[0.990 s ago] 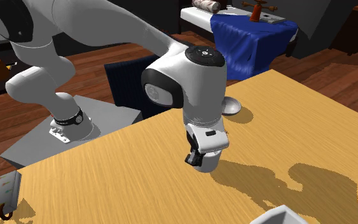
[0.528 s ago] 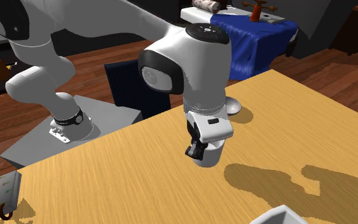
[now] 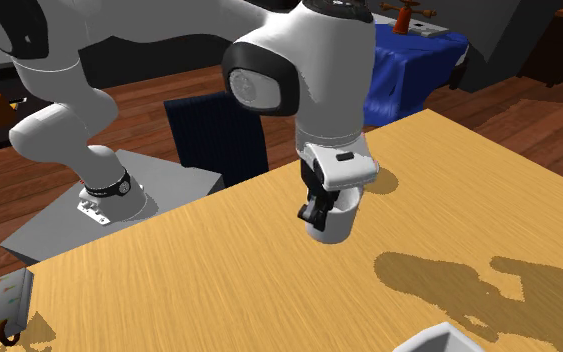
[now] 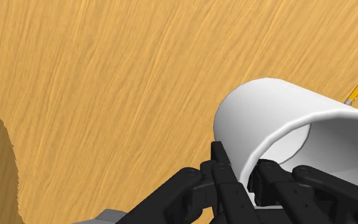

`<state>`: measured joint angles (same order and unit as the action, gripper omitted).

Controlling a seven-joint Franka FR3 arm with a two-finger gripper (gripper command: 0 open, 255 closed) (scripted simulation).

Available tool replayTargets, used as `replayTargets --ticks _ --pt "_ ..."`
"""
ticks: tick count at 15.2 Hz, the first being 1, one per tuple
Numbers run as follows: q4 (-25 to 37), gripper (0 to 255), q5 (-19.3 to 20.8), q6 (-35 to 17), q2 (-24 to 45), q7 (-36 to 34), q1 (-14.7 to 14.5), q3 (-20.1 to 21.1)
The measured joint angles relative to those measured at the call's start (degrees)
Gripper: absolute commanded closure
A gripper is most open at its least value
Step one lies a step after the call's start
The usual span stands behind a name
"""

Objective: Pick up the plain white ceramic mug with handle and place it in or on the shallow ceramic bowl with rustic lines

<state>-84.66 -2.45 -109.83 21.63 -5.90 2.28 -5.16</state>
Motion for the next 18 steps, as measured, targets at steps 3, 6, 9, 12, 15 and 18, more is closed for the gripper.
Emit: replayTargets --ticks 3,6,9,12,15,18 --pt "2.56 255 0.54 1.22 1.33 -3.63 -2.49 1.01" --pt "3.98 255 1.12 1.82 2.13 -7.24 -5.04 1.97" --pt "6.12 255 1.66 2.93 3.13 -10.59 -7.43 2.82" --pt "10.14 255 2.2 4.42 5.69 -14.11 -10.01 3.69" --pt "15.74 255 2.68 6.61 9.08 -17.15 -12.31 4.39" --pt "22.02 255 3.19 9.63 12.39 -20.35 -14.92 5.05"
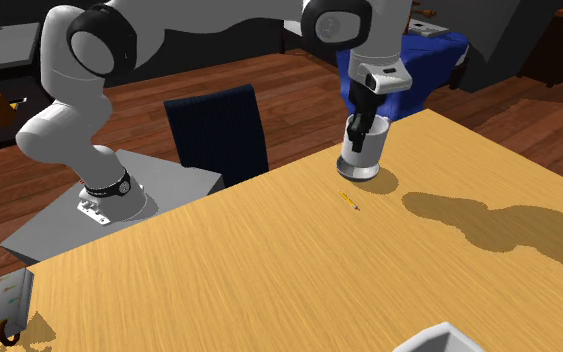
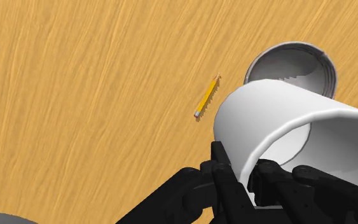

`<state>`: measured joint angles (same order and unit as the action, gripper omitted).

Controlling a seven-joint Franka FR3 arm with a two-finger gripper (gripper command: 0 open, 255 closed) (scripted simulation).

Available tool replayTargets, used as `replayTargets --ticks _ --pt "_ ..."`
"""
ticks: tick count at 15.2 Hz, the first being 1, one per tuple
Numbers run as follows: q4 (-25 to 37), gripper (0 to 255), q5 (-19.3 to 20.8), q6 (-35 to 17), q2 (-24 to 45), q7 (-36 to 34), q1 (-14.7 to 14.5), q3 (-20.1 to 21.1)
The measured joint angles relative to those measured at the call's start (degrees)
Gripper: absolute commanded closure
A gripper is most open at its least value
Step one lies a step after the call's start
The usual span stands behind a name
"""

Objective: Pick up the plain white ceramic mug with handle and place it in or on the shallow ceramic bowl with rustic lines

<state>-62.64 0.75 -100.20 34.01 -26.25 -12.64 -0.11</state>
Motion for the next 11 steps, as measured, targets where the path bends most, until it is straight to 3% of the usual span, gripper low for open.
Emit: replayTargets --ticks 4,6,8,11 --pt "12.67 255 0.64 5.13 7.63 -3.82 -3.38 0.59" --pt "24.36 255 0.87 10.14 14.25 -5.32 -4.96 0.73" --pt "24.76 255 0.94 9.98 14.94 -5.93 -5.51 0.77" --pt "19.02 255 0.97 6.34 12.84 -6.17 -5.57 0.8"
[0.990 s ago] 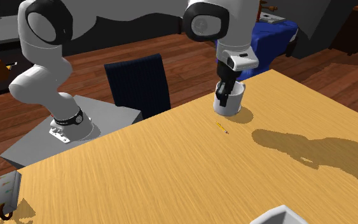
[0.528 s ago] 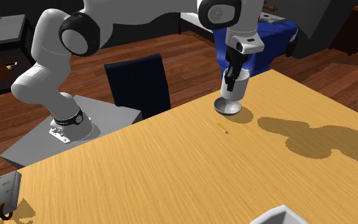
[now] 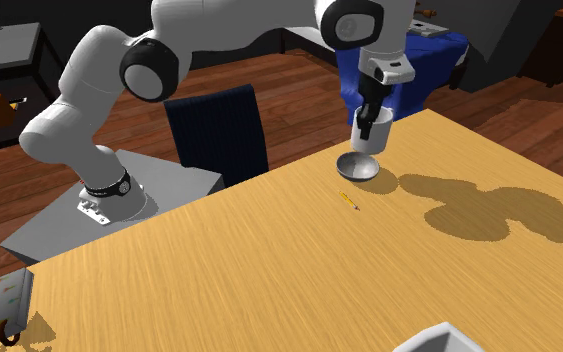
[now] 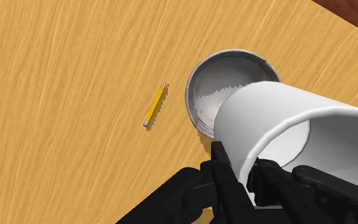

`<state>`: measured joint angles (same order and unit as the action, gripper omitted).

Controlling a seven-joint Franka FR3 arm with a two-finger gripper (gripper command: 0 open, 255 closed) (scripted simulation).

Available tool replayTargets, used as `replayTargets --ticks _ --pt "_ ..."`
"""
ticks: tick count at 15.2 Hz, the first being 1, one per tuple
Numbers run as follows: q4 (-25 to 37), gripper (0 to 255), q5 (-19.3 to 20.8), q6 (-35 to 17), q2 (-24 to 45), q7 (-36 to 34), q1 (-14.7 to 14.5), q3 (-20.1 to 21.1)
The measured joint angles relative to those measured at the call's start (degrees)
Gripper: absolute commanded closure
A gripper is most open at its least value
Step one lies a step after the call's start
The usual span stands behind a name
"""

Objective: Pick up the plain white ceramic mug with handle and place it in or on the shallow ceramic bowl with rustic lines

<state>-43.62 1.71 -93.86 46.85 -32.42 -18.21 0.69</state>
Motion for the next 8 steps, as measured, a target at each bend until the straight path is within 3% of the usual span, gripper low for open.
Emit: replayTargets --ticks 8 --pt "-11.04 255 0.03 -8.29 -2.74 -0.24 0.07 0.03"
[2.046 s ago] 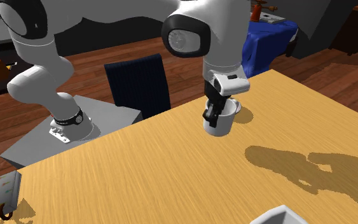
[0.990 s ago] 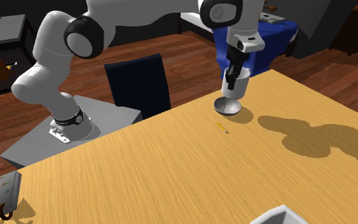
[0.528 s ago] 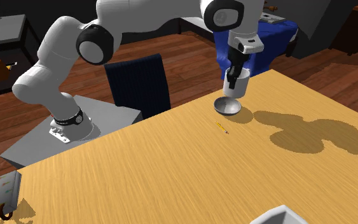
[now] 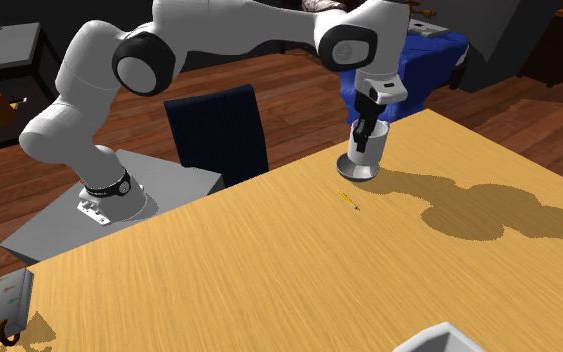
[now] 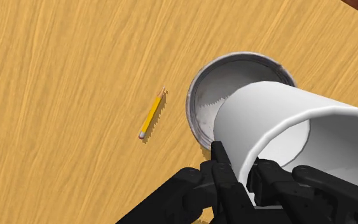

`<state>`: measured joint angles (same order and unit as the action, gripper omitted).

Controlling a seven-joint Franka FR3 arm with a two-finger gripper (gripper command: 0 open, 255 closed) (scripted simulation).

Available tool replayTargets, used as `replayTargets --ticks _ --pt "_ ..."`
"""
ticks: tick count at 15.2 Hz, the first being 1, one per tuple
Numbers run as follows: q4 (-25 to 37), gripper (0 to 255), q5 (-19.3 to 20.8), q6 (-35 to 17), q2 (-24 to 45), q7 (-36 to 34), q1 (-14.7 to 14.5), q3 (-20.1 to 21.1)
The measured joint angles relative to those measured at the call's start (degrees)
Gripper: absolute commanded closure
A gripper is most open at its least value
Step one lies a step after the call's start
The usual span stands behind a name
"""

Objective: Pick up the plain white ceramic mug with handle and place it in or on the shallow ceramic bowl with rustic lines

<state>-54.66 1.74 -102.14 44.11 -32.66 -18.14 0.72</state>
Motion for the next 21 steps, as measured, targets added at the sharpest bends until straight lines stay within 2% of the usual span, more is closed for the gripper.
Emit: replayTargets --ticks 5,11,12,18,21 --pt "-3.63 255 0.01 -3.7 0.07 0.03 0.13 -0.02" --pt "-3.89 255 0.02 -4.01 0.06 -0.06 0.06 0.0" --pt "-3.89 0 0.02 -4.01 0.06 -0.06 0.05 0.0" --pt "-3.89 0 0.02 -4.02 0.05 -0.06 0.06 -0.01" --pt "-0.3 0 0.05 -0.26 -0.16 -0.36 -0.3 0.04"
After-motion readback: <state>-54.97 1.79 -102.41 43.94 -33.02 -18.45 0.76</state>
